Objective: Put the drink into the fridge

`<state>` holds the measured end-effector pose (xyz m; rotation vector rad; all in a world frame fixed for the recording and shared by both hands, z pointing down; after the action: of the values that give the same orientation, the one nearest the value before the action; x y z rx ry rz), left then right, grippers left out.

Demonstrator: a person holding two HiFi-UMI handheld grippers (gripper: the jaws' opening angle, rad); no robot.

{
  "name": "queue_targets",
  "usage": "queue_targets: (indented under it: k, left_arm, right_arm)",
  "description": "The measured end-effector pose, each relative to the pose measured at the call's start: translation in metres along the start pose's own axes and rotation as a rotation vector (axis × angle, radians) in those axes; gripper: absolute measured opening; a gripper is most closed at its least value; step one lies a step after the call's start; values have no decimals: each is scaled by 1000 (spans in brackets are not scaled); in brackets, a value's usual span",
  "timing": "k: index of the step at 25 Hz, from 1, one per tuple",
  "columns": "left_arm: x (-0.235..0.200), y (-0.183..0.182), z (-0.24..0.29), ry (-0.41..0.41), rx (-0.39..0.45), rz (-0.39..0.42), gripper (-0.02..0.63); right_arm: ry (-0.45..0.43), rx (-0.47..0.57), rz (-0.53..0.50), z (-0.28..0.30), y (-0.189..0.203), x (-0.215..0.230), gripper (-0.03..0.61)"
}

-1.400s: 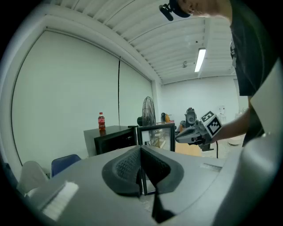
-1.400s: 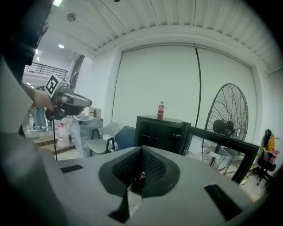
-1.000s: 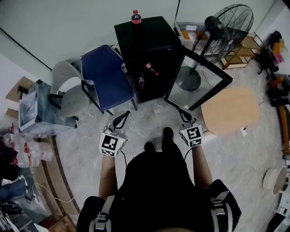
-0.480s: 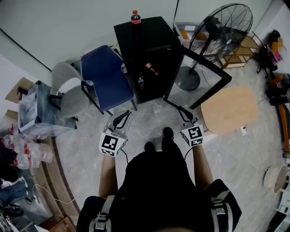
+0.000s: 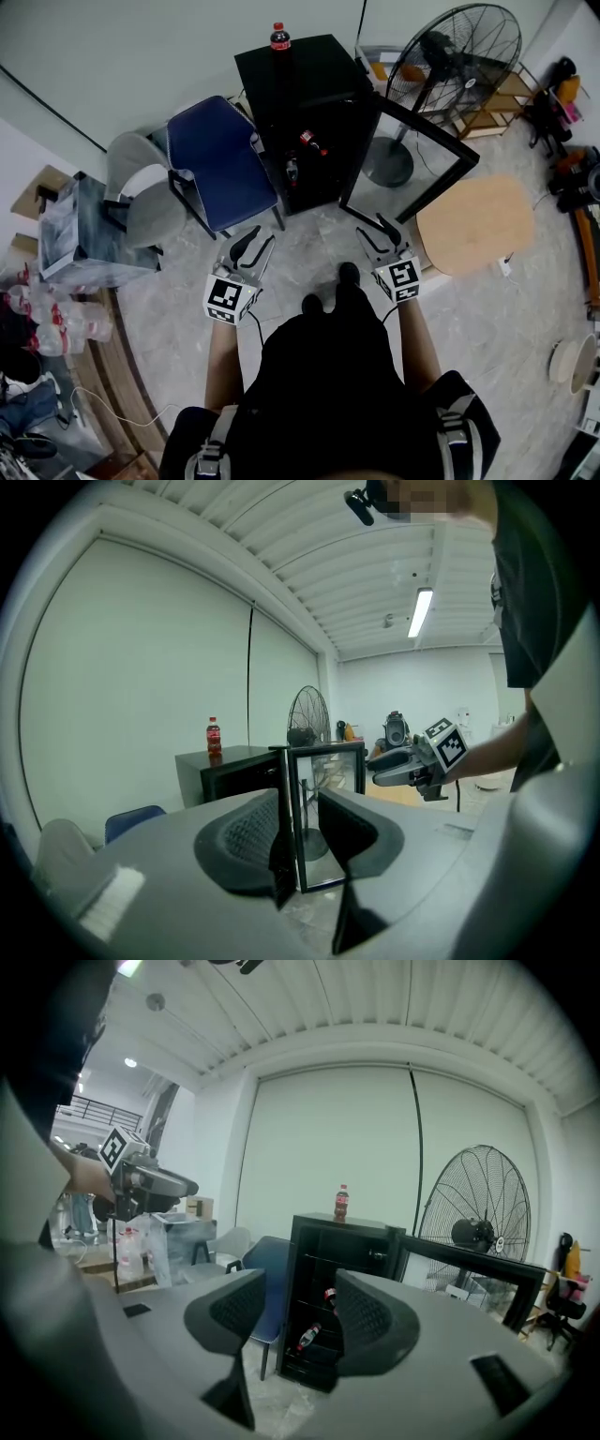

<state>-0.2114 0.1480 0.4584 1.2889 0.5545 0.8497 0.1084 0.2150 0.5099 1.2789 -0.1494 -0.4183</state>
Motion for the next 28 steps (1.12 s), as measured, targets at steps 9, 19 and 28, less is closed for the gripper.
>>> queue_targets:
  k: [9, 19, 28]
  left_arm:
    - [-12, 3, 6, -17, 10, -17, 176]
    - [-30, -1, 27, -38, 19, -29, 181]
    - [-54, -5, 51, -54, 12, -46, 181]
  right_arm:
    - [9, 2, -1, 12, 2, 9, 293]
    - [-17, 29, -9, 43, -3, 30, 298]
    - [-35, 22, -8, 76, -17, 51, 298]
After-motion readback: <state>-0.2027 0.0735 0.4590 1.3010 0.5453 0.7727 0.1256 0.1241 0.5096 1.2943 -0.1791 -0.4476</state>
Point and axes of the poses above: the fingertips, and each gripper's own axes: z forward along the fingers, x to its right, y out of its underside, the point moved 9 cm from there along -z, backward along the fingers, and after that the axes turned 3 degrees about -y, right-handed, at the moved point
